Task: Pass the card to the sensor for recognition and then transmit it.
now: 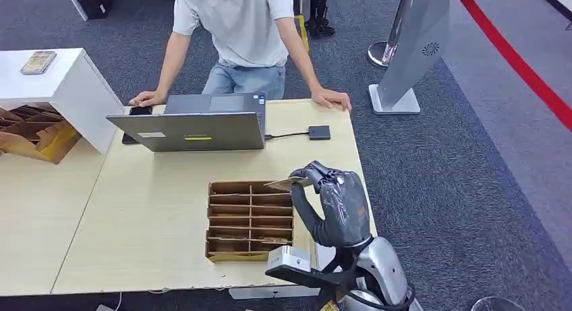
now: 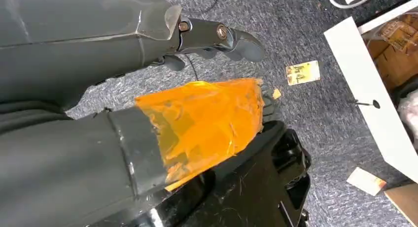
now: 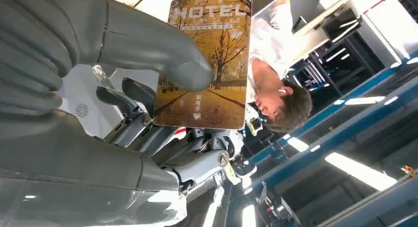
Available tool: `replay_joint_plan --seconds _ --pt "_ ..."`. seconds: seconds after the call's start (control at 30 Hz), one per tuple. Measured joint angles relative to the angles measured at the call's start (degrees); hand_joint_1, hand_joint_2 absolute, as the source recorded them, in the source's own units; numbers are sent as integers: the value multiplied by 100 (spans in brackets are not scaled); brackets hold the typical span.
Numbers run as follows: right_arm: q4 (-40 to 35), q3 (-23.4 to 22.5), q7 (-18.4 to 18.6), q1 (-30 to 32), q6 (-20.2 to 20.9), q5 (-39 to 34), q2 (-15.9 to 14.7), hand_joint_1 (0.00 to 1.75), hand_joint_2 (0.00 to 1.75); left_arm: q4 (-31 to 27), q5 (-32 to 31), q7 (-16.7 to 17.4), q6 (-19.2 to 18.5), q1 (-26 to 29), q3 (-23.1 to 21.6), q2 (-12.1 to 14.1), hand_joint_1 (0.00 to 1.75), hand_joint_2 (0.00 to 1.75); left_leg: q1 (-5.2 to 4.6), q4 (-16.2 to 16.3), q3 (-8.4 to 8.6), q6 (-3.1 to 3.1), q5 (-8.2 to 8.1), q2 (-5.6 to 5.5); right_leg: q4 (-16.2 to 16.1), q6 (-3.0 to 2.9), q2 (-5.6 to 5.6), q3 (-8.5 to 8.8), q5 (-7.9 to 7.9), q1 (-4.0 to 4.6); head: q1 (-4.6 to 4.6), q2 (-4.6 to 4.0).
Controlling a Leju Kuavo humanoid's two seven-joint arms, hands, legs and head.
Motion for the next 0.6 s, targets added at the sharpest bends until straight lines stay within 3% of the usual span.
replay_joint_plan --seconds 0.27,0.6 --pt "70 -162 -22 200 142 -494 -2 175 175 0 39 -35 31 13 87 0 0 0 0 0 0 0 0 0 0 0 0 0 0 0 -2 0" --pt "275 -738 -96 676 520 -1095 0 175 175 0 61 -83 96 84 277 0 0 0 0 0 -2 0 -1 -1 0 1 -1 -2 -1 0 0 0"
